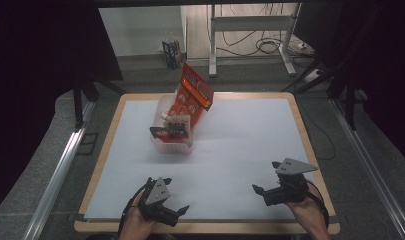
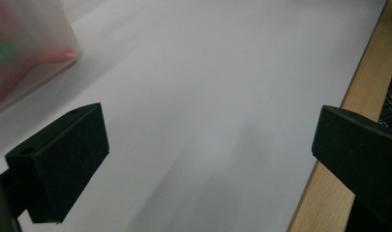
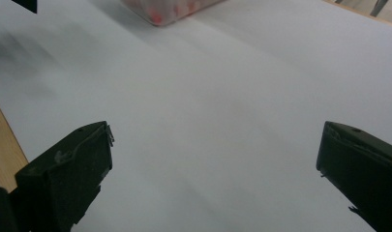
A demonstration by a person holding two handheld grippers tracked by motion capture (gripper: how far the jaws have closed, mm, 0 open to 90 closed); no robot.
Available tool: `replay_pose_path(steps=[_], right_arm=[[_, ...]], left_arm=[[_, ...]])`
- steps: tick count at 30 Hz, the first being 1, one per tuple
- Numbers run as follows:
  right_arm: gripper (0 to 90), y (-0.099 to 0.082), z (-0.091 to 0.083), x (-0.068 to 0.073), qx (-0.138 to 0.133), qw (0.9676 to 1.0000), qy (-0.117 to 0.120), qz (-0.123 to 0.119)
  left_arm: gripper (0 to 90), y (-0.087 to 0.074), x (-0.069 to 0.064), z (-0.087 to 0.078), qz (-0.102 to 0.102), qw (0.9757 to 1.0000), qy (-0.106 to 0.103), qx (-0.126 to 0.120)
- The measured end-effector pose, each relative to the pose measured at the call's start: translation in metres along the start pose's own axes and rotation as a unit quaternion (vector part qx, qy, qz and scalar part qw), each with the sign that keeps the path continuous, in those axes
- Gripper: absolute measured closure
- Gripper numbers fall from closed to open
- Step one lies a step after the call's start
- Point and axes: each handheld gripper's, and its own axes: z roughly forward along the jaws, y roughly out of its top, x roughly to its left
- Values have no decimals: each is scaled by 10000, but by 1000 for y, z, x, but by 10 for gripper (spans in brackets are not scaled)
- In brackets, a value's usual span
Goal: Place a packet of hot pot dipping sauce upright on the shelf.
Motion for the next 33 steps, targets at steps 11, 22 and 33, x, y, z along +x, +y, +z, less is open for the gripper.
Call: replay_pose_path(steps=[11, 22, 33], right_arm=[[0, -20, -14, -11, 5, 9993, -287, 222], [0, -39, -27, -18, 60, 9979, -495, 415], [0, -59, -27, -21, 402, 9958, -660, 492]], left_arm=[[0, 0, 0, 0, 2, 10000, 12, 20], [0, 0, 0, 1, 14, 10000, 15, 43], [0, 0, -2, 2, 50, 9999, 26, 88]])
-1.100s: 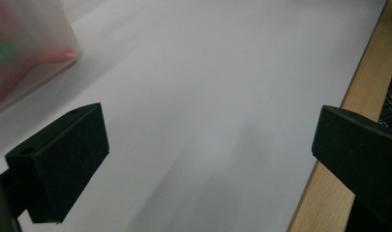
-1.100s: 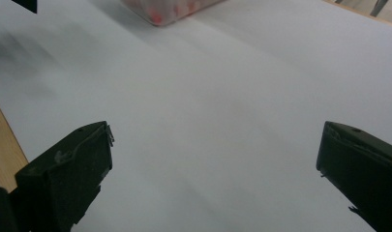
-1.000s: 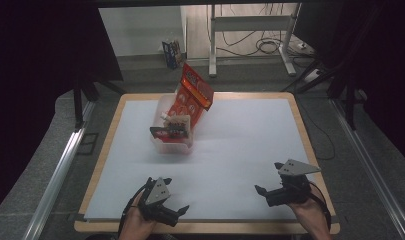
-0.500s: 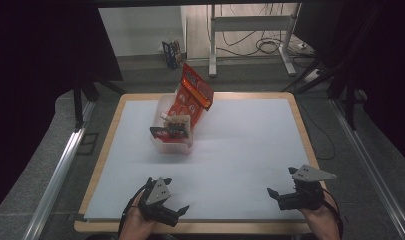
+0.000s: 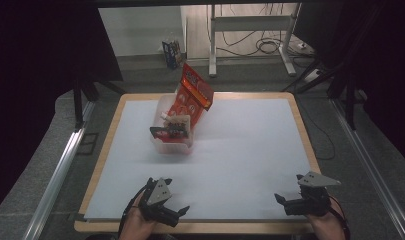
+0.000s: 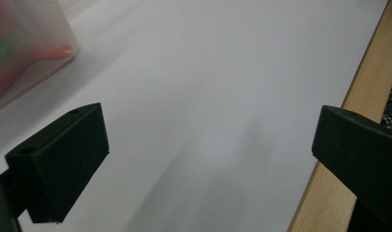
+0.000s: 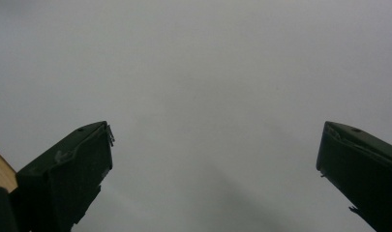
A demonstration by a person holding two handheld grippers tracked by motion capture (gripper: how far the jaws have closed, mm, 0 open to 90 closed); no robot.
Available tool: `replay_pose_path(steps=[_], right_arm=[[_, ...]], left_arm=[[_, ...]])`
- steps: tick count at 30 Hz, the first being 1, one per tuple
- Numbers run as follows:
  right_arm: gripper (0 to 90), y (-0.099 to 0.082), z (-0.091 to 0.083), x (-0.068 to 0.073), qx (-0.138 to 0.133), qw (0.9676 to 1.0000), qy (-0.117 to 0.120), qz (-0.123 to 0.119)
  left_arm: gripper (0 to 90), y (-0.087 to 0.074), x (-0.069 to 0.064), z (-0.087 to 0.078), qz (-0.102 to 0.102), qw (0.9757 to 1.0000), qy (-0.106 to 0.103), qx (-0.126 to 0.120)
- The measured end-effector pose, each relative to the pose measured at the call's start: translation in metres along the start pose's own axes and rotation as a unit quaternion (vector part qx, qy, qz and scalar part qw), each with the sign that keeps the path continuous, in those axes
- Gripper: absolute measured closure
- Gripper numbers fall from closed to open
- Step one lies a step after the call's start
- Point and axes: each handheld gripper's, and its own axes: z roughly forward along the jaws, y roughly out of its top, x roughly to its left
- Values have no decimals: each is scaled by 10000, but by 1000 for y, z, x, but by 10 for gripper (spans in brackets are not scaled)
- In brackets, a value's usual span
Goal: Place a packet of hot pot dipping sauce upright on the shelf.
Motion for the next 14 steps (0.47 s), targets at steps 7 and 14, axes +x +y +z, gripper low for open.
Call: replay_pose_path(steps=[7, 14], right_arm=[[0, -5, 5, -3, 178, 9998, 78, 93], [0, -6, 8, -3, 259, 9996, 85, 82]], left_arm=[[0, 0, -1, 1, 34, 10000, 6, 43], [0, 0, -1, 2, 39, 10000, 15, 52]])
